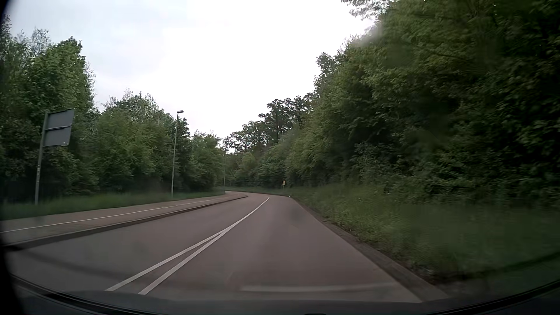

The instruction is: Follow the waypoints while adhering to traffic rules and regulations

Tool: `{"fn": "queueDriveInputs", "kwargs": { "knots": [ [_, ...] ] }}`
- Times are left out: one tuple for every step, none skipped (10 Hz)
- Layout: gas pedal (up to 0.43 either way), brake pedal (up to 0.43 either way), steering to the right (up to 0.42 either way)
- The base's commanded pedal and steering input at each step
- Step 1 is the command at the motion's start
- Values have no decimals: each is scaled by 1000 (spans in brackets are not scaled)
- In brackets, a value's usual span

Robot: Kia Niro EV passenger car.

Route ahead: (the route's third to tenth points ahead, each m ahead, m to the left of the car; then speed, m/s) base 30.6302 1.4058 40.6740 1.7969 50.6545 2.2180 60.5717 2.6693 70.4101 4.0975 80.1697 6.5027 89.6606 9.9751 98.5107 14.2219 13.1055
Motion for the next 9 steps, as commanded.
{"fn": "queueDriveInputs", "kwargs": {
  "knots": [
    [220,0,-12],
    [220,0,-9],
    [220,0,-8],
    [220,0,-8],
    [220,0,-4],
    [220,0,-4],
    [220,0,-3],
    [209,0,-3],
    [209,0,-1]
  ]
}}
